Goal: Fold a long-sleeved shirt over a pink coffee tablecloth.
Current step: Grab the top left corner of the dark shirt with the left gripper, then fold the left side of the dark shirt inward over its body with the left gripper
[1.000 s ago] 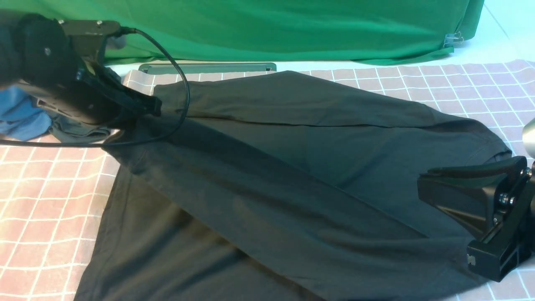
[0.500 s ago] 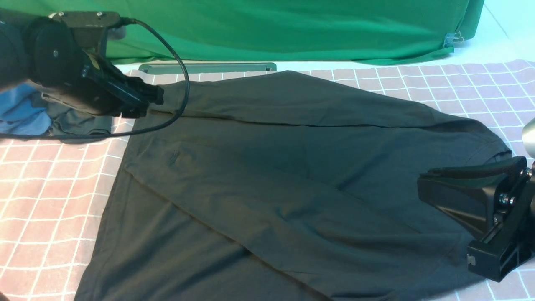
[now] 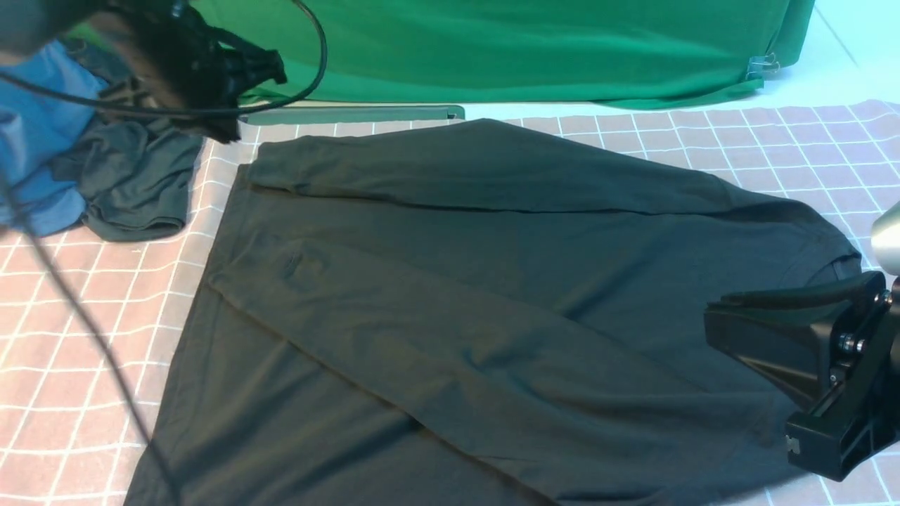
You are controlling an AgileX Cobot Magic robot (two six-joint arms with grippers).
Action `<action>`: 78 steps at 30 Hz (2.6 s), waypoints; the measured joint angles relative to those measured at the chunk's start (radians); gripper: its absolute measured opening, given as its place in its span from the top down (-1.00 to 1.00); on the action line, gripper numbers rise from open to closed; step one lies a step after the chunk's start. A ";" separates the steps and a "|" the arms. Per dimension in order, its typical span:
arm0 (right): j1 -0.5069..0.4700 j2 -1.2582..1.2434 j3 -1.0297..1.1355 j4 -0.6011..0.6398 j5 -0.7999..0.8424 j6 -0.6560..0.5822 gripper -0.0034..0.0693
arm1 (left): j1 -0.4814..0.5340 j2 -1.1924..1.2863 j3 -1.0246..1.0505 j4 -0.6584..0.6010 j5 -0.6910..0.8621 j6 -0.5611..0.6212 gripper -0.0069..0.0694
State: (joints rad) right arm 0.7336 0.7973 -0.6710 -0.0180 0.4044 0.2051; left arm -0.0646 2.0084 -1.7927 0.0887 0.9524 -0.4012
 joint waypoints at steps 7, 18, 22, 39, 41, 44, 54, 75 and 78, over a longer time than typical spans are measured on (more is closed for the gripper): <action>0.000 0.000 0.000 0.000 0.002 0.000 0.51 | 0.049 0.189 -0.162 -0.019 -0.033 -0.004 0.27; 0.000 0.000 0.000 0.000 0.006 0.000 0.51 | 0.051 0.314 -0.176 -0.048 -0.230 0.052 -0.55; 0.000 0.000 0.000 0.000 0.006 0.000 0.51 | 0.051 0.331 -0.176 -0.045 -0.237 0.090 -0.49; 0.000 0.001 0.000 0.000 0.007 -0.001 0.51 | 0.051 0.239 -0.182 -0.049 -0.057 0.147 0.74; 0.000 0.001 0.000 0.000 0.007 -0.003 0.51 | 0.051 0.199 -0.184 -0.052 -0.017 0.147 0.74; 0.000 0.001 0.000 0.000 0.007 -0.010 0.51 | 0.050 0.148 -0.185 -0.078 0.048 0.149 0.74; -0.005 0.001 0.000 -0.280 0.023 0.145 0.51 | 0.047 -0.013 -0.161 -0.155 0.251 0.153 0.74; -0.226 0.001 0.000 -0.418 0.137 0.259 0.78 | -0.020 -0.415 0.572 -0.153 0.185 0.012 0.74; -0.227 0.001 0.000 -0.419 0.133 0.259 0.78 | -0.021 -0.415 0.604 -0.138 0.161 0.008 0.74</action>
State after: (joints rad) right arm 0.5068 0.7981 -0.6710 -0.4374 0.5376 0.4639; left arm -0.0854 1.5937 -1.1884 -0.0491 1.1134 -0.3929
